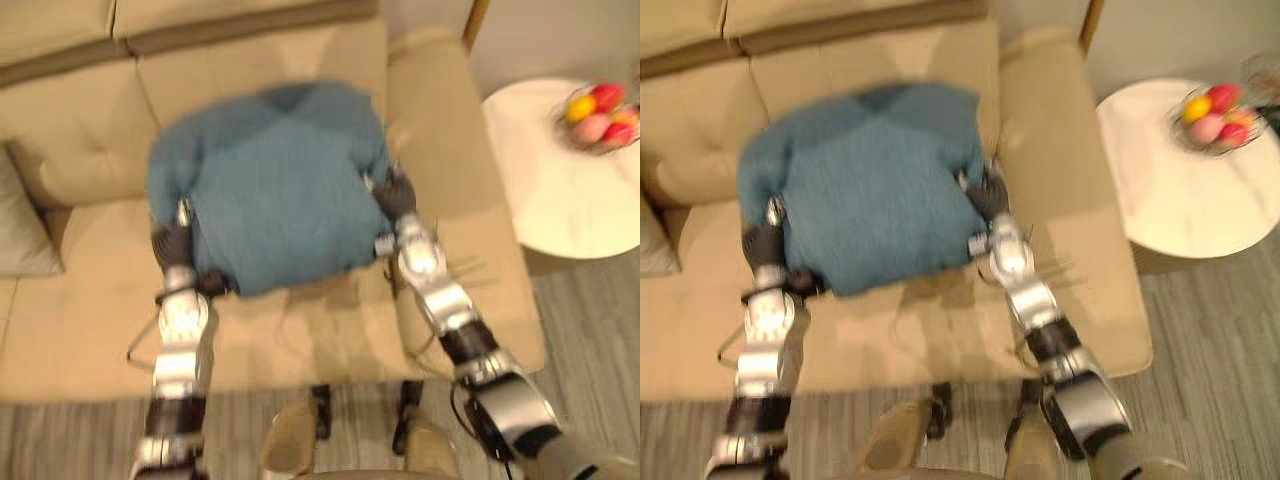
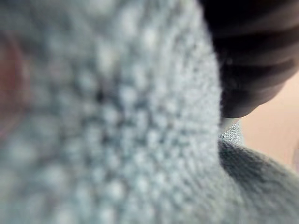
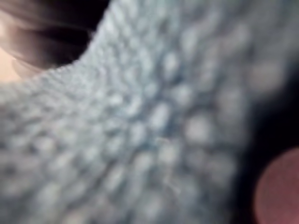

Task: Pick up cushions and gather them together orderly.

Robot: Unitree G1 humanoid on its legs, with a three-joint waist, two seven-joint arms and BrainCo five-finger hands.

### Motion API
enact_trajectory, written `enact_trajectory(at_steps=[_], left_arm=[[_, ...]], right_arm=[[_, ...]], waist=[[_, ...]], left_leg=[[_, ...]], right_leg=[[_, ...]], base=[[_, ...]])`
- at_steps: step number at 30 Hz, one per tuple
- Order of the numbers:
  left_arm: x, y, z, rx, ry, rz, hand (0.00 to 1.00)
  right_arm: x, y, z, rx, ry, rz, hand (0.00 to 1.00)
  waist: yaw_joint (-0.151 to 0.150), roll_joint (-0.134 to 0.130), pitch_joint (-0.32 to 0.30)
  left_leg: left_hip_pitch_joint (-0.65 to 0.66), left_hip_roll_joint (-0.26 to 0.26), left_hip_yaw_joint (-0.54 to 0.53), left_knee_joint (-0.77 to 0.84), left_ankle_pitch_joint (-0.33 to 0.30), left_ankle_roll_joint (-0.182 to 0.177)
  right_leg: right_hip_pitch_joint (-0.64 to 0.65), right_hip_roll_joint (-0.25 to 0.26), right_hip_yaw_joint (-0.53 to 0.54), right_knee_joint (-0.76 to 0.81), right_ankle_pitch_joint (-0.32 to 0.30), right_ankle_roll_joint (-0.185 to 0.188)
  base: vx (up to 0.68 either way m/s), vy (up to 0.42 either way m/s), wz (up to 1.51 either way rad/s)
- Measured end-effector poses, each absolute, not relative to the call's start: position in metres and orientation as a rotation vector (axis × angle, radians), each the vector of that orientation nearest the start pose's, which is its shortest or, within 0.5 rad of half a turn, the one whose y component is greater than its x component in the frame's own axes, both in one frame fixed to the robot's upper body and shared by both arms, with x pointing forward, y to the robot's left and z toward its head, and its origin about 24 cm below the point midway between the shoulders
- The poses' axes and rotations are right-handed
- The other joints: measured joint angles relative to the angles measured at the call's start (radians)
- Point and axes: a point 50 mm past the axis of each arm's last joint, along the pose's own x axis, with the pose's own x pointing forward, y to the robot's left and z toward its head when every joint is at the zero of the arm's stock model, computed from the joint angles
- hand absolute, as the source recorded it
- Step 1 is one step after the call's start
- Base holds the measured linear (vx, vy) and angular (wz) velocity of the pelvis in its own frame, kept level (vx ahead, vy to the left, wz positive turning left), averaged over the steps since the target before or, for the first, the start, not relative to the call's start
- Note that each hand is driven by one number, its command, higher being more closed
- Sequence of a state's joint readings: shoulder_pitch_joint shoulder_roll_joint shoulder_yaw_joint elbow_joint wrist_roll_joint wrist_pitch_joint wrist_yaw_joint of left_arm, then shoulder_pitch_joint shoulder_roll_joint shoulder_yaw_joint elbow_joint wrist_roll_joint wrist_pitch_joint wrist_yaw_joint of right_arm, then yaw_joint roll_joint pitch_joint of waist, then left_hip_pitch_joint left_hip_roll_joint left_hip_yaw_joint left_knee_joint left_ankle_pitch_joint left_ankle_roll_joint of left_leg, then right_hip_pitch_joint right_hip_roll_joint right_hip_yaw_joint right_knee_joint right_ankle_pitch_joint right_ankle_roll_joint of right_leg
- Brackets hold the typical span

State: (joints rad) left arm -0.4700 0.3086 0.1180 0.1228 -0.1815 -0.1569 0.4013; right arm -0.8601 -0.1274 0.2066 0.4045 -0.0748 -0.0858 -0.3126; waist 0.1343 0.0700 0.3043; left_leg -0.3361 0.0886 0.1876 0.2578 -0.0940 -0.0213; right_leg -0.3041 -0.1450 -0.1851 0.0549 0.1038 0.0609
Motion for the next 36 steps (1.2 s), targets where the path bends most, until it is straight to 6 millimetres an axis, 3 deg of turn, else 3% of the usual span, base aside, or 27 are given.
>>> enact_trajectory(at_steps=[1,3,4,7,8,9,10,15,20,25,31,36], left_arm=[[0.332,0.225,0.217,-0.002,-0.635,0.443,1.00],[0.341,0.224,0.251,0.002,-0.717,0.456,1.00],[0.347,0.220,0.278,-0.002,-0.779,0.462,1.00],[0.354,0.214,0.338,-0.015,-0.893,0.471,1.00],[0.356,0.209,0.348,-0.017,-0.905,0.463,1.00],[0.357,0.206,0.359,-0.022,-0.918,0.458,1.00],[0.358,0.202,0.374,-0.025,-0.935,0.453,0.00],[0.363,0.191,0.412,-0.051,-0.927,0.427,0.00],[0.376,0.184,0.403,-0.067,-0.826,0.381,0.00],[0.387,0.174,0.387,-0.113,-0.740,0.325,0.00],[0.399,0.203,0.332,-0.218,-0.601,0.390,0.00],[0.397,0.224,0.301,-0.253,-0.557,0.433,0.00]], right_arm=[[0.367,-0.076,0.255,-0.222,-0.669,-0.036,1.00],[0.365,-0.076,0.287,-0.185,-0.757,-0.079,1.00],[0.362,-0.077,0.311,-0.162,-0.821,-0.124,1.00],[0.365,-0.084,0.349,-0.099,-0.872,-0.238,1.00],[0.366,-0.088,0.354,-0.085,-0.874,-0.263,1.00],[0.366,-0.090,0.360,-0.071,-0.878,-0.281,0.00],[0.366,-0.092,0.369,-0.066,-0.890,-0.308,0.00],[0.370,-0.115,0.403,-0.062,-0.881,-0.402,0.00],[0.376,-0.136,0.405,-0.003,-0.816,-0.398,0.00],[0.382,-0.137,0.396,0.055,-0.757,-0.345,0.00],[0.395,-0.121,0.335,0.099,-0.627,-0.261,0.00],[0.386,-0.113,0.315,0.065,-0.660,-0.214,0.00]], waist=[[0.002,-0.007,0.032],[0.004,-0.008,0.062],[0.006,-0.008,0.072],[-0.015,-0.008,0.077],[-0.016,-0.008,0.078],[-0.019,-0.009,0.086],[-0.023,-0.009,0.093],[-0.046,-0.011,0.130],[-0.048,-0.010,0.138],[-0.053,-0.010,0.159],[-0.066,-0.011,0.161],[-0.070,-0.011,0.161]], left_leg=[[-0.033,-0.001,-0.014,0.000,0.020,-0.003],[-0.063,-0.001,-0.022,0.000,0.035,0.000],[-0.096,-0.004,-0.027,-0.001,0.047,0.000],[-0.181,-0.017,-0.064,-0.004,0.075,0.000],[-0.194,-0.019,-0.069,-0.006,0.077,0.000],[-0.208,-0.022,-0.071,-0.008,0.084,0.001],[-0.233,-0.025,-0.075,-0.016,0.096,0.002],[-0.329,-0.037,-0.108,-0.089,0.169,-0.001],[-0.442,-0.033,-0.120,-0.084,0.180,-0.002],[-0.504,-0.020,-0.110,-0.048,0.180,-0.002],[-0.511,0.007,-0.041,-0.004,0.179,-0.001],[-0.480,0.035,-0.007,0.005,0.179,-0.001]], right_leg=[[-0.026,0.000,-0.006,-0.001,0.014,-0.005],[-0.052,0.000,-0.007,-0.002,0.029,-0.009],[-0.081,-0.001,-0.009,-0.004,0.038,-0.010],[-0.146,-0.011,-0.036,-0.007,0.050,-0.015],[-0.159,-0.012,-0.038,-0.007,0.051,-0.015],[-0.172,-0.014,-0.038,-0.007,0.054,-0.014],[-0.198,-0.015,-0.041,-0.008,0.062,-0.015],[-0.288,-0.016,-0.076,-0.047,0.104,-0.026],[-0.377,-0.018,-0.103,-0.063,0.119,-0.029],[-0.414,-0.013,-0.118,-0.055,0.119,-0.029],[-0.443,-0.008,-0.068,-0.001,0.119,-0.029],[-0.450,0.009,-0.029,0.047,0.119,-0.029]], base=[[-0.19,-0.031,0.27],[-0.16,-0.015,0.15],[-0.18,-0.001,0.13],[-0.16,0.006,0.26],[-0.09,0.006,0.21],[-0.07,0.003,0.09],[-0.07,0.003,0.10],[-0.05,0.001,0.21],[-0.01,0.016,0.09],[0.03,0.032,0.09],[0.05,0.043,-0.14],[0.02,0.002,-0.23]])
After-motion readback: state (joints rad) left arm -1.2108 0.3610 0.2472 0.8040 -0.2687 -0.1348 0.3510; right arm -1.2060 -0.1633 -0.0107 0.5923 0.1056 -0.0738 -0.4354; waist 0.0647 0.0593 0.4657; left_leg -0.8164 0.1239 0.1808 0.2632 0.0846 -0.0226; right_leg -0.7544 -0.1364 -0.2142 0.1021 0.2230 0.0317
